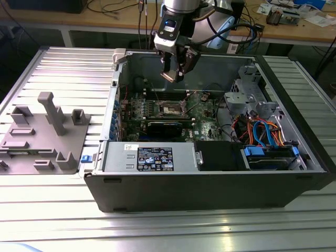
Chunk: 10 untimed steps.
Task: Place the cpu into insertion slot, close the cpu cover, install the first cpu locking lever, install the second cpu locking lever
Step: 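Place the cpu into insertion slot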
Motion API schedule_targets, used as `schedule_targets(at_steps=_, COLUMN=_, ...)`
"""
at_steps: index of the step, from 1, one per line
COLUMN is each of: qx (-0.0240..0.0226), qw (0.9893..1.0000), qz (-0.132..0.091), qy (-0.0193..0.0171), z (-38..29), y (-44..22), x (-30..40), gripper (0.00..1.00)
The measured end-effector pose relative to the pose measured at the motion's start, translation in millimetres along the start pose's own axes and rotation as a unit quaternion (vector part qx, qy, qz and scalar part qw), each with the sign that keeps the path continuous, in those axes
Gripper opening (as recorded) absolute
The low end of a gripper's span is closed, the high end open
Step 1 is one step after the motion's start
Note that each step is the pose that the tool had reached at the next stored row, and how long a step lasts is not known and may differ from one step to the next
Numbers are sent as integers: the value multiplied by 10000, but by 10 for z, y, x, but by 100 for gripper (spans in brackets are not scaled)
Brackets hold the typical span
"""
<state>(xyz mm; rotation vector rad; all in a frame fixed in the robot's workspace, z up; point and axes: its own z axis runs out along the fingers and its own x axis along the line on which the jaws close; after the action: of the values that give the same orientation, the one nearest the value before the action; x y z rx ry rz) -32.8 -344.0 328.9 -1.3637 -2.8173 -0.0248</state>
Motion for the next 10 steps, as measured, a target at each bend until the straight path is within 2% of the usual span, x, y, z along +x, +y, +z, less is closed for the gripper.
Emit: schedule_targets(at_steps=10, qx=-1, qw=10000, qz=50, qy=0, z=0, y=0, x=0, gripper=54)
